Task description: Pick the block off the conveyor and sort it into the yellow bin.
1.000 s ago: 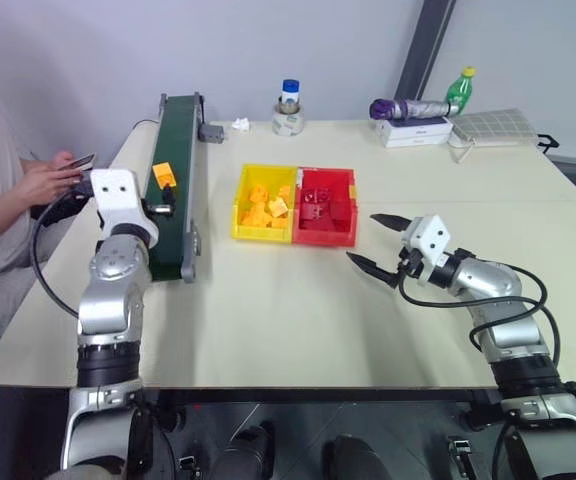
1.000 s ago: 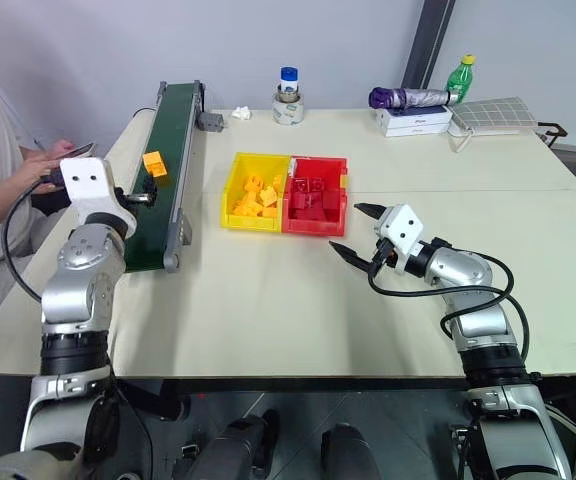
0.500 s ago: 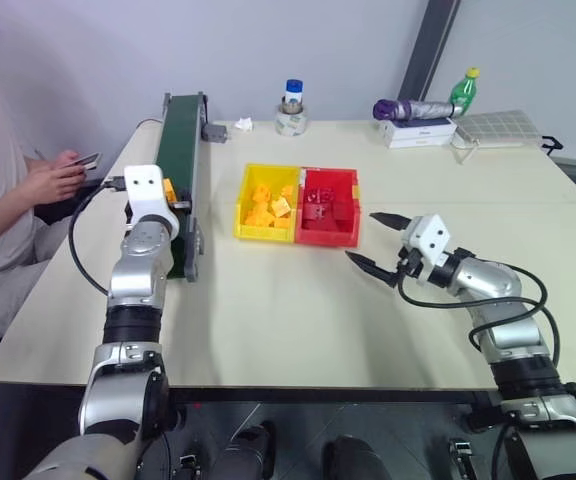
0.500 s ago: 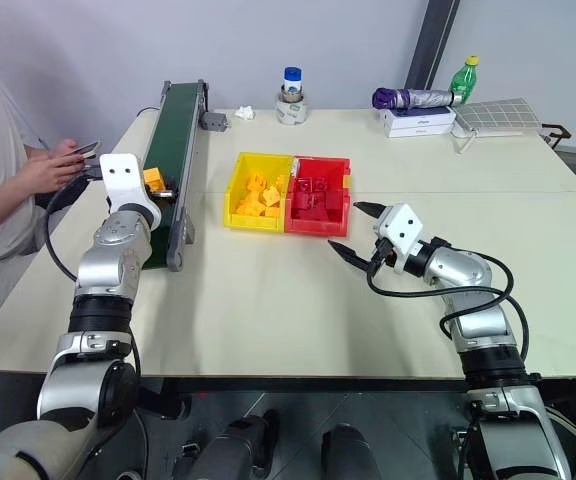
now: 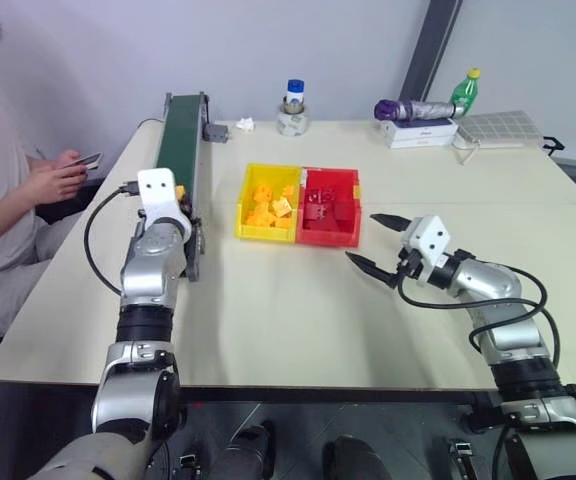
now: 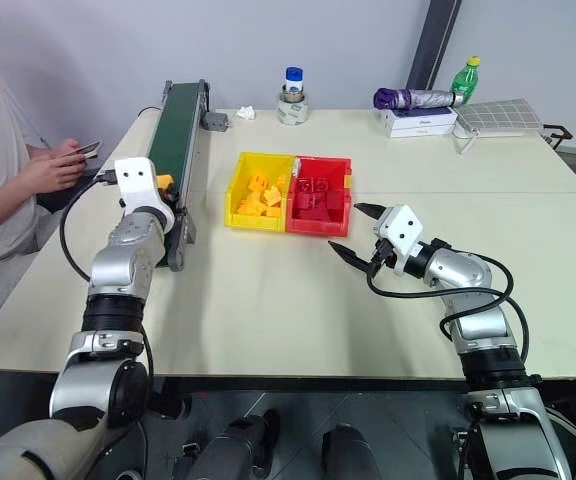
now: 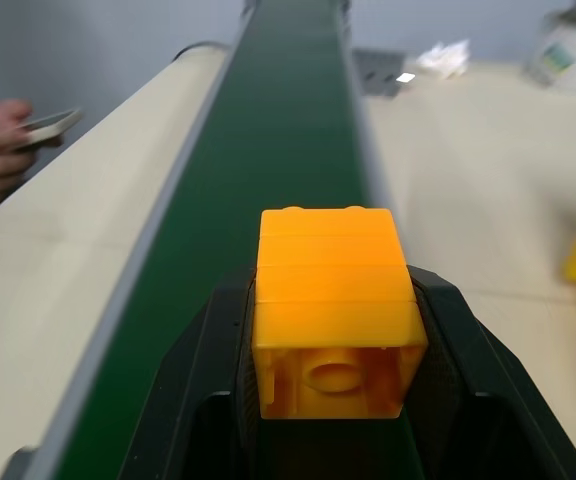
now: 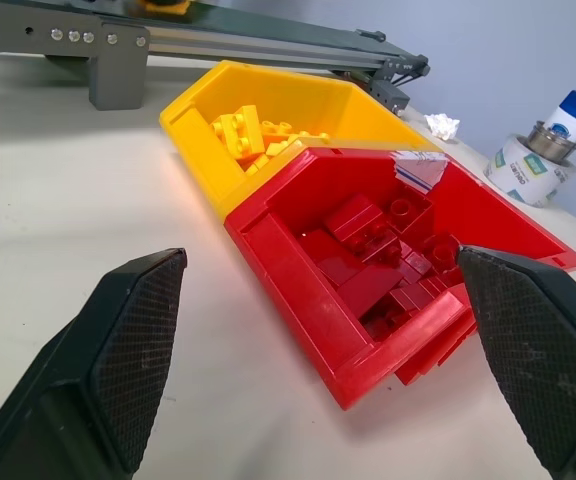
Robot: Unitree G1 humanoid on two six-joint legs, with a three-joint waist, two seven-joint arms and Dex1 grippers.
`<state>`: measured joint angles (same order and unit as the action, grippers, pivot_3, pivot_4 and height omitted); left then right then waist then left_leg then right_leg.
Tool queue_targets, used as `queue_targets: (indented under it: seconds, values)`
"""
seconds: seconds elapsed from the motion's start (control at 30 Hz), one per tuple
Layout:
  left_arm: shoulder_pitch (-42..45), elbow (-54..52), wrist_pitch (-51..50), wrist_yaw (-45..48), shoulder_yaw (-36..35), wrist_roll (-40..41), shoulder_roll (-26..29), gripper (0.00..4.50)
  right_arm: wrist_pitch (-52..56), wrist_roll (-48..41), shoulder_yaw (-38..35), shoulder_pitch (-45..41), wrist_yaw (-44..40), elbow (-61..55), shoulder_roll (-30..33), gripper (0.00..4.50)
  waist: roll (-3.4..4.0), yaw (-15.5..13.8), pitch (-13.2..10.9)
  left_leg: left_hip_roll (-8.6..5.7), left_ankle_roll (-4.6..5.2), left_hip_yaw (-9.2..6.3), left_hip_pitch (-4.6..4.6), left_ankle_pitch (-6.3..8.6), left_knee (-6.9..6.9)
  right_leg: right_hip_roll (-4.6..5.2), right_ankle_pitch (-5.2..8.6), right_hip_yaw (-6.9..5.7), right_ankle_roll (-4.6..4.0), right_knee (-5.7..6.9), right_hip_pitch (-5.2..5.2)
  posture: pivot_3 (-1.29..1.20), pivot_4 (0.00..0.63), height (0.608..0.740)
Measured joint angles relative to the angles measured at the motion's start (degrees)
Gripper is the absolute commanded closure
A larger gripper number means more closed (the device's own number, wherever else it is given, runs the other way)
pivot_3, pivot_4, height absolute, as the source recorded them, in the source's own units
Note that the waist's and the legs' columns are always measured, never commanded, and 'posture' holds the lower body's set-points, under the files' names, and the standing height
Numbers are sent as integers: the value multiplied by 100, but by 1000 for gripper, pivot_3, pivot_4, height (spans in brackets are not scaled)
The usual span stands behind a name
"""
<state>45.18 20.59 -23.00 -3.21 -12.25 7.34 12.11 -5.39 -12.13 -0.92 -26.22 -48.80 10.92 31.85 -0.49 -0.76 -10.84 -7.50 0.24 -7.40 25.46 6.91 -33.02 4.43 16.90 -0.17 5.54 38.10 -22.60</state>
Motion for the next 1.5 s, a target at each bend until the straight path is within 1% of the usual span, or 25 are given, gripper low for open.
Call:
queue_targets:
  seconds: [0.13, 0.27, 0.3, 0.4, 0.5, 0.63, 0.83, 0.87, 0.97, 1.03, 1.1, 1.2, 1.23, 1.27, 1.33, 1.4, 1.43, 1.5]
  values:
    - [558, 120, 461, 566, 392, 58, -387, 3163, 0, 1, 4, -4, 6, 0, -10, 0, -2, -24, -1, -6, 0, -3, 2, 0, -9, 3, -3, -4, 5, -5, 9, 0, 150, 740]
    - [1391, 1228, 1067, 877, 733, -59, -701, 3163, 0, 3, 18, -21, 13, 0, -40, 0, -3, 23, -1, -8, 1, -1, 1, 0, -7, 5, -5, -3, 12, -7, 8, 0, 150, 740]
    - [1650, 1776, 1256, 873, 783, -141, -725, 3163, 4, 5, 15, -19, 17, 2, -38, 0, -2, 51, -1, -6, 1, 0, 1, 0, -6, 4, -5, -3, 12, -6, 5, 0, 150, 740]
    - [2113, 2964, 1725, 797, 853, -326, -733, 3163, 26, 5, 13, -8, 33, -28, -34, 0, -3, 127, -2, -5, 11, -1, 4, -6, 1, 4, -5, -3, 13, -2, -2, 0, 150, 740]
    - [2386, 3670, 2044, 659, 856, -438, -730, 3163, 124, 4, -6, 85, 96, -201, -14, 0, -4, 148, -2, -7, 16, -1, 10, -5, 2, 4, -5, -3, 14, -1, -8, 0, 150, 740]
    - [2582, 4221, 2285, 333, 820, -539, -641, 3163, 223, 3, -17, 325, 177, -448, 51, 0, -5, 142, -3, -10, 17, -1, 10, -4, -1, 6, -6, -2, 18, -1, -6, 0, 150, 740]
    - [2602, 4550, 2510, 274, 562, -420, -649, 119, 334, 1, -20, 338, 242, -542, 66, 0, -5, 140, -3, -10, 16, -2, 10, -4, -6, 6, -10, -3, 25, -1, -4, 0, 150, 740]
    - [2613, 4552, 2570, 336, 513, -405, -649, 48, 343, 1, -20, 336, 242, -543, 66, 0, -5, 137, -3, -11, 17, -2, 10, -4, -6, 6, -10, -3, 25, -1, -4, 0, 150, 740]
    - [2613, 4430, 2730, 448, 476, -409, -623, 48, 349, 1, -20, 316, 239, -543, 66, 0, -6, 138, -3, -12, 17, -2, 12, -4, -6, 6, -10, -3, 25, -1, -5, 0, 150, 740]
    - [2443, 3926, 2863, 785, 457, -300, -567, 48, 354, 0, -18, 283, 238, -544, 66, 0, -6, 144, -3, -12, 17, -1, 10, -4, -5, 6, -10, -3, 25, -1, -4, 0, 150, 740]
    - [2113, 3202, 2827, 1198, 440, -109, -515, 48, 358, -1, -19, 275, 235, -546, 69, 0, -4, 163, -2, -11, 17, 1, 7, -4, -2, 5, -10, -2, 24, 0, -5, 0, 150, 740]
    - [1053, 1369, 2192, 1966, 514, 314, -357, 48, 352, -4, -17, 255, 220, -535, 73, 0, -1, 211, -1, -7, 18, 3, 4, -5, 3, 2, -10, 7, 22, 2, -7, 0, 150, 740]
    - [598, 642, 1815, 2188, 586, 466, -200, 48, 346, -5, -20, 248, 211, -524, 78, 0, -1, 222, -1, -5, 18, 3, 3, -5, 3, 1, -10, 9, 21, 3, -8, 0, 150, 740]
    - [285, 144, 1504, 2334, 637, 573, -59, 48, 345, -5, -28, 237, 202, -501, 82, 0, 0, 235, -1, -3, 18, 3, 3, -6, 3, 0, -10, 11, 20, 5, -9, 0, 150, 740]
    - [-516, -1123, 780, 2693, 699, 827, 411, 48, 333, -5, -40, 202, 173, -451, 84, 0, 0, 248, -1, -1, 18, 2, 3, -6, 1, -2, -11, 12, 19, 9, -10, 0, 150, 740]
    - [-1074, -2100, 316, 3011, 692, 1033, 888, 48, 316, -6, -60, 175, 150, -400, 86, 0, 1, 219, -1, 0, 16, 2, 1, -5, 0, -1, -13, 12, 13, 8, -9, 0, 150, 740]
    - [-1342, -2604, 71, 3191, 646, 1225, 1154, 48, 293, -6, -68, 161, 125, -375, 87, 0, 2, 196, 0, 0, 8, 2, -2, 0, 0, -1, -13, 12, 12, 7, -6, 0, 150, 740]
    - [-1761, -3317, -380, 3503, 376, 1760, 1507, 48, 221, -6, -62, 123, 80, -323, 77, 0, 4, 155, 0, 1, 5, 0, -5, 3, 0, -1, -8, 11, 1, 3, -2, 0, 150, 740]
